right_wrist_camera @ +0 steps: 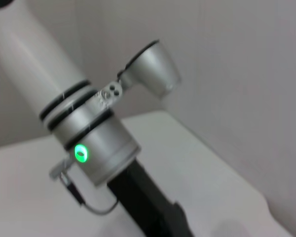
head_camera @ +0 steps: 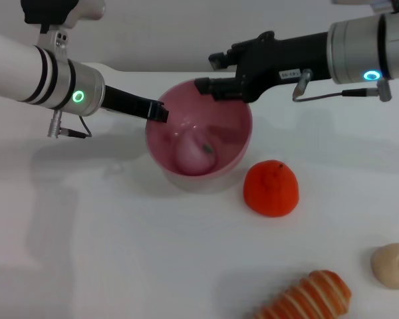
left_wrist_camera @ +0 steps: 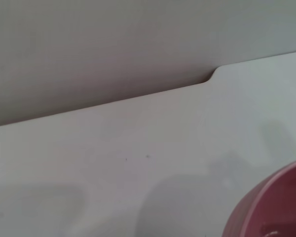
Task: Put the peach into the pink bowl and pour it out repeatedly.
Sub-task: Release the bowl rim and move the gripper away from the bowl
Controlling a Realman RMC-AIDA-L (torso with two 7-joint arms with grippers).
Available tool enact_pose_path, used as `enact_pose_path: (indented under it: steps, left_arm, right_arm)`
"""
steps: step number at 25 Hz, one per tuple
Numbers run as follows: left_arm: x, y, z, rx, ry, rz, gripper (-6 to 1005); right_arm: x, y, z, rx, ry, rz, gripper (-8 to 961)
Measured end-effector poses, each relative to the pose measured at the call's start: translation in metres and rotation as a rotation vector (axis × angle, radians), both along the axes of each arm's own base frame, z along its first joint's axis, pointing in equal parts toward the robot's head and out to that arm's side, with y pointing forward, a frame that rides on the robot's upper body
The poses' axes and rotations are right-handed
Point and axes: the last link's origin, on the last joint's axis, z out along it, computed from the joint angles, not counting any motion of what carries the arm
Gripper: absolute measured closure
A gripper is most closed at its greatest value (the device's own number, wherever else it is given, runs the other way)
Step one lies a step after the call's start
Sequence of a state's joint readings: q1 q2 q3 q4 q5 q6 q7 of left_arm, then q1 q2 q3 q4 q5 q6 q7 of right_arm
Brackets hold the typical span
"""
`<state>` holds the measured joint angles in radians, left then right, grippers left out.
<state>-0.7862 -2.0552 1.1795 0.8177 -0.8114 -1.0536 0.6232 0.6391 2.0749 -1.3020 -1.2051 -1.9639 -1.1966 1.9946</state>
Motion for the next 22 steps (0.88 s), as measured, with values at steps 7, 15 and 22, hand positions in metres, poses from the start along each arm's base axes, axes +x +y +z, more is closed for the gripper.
enact_pose_path:
  steps: [7,15,22]
  left_arm:
    - [-0.003,-0.001,0.001,0.0,0.002,0.005,943]
    - [-0.005,-0.002,0.001,-0.001,0.004,0.009,943]
    - [-0.007,-0.003,0.001,-0.011,0.007,0.013,943]
  right_arm:
    - [0.01,-0.012,0.043,0.121,0.28,0.068,446]
    - [0.087,-0.054,0.106,0.67,0.75,0.218,449]
    - [0.158,-0.076,0.115,1.037,0.812,0.101,449]
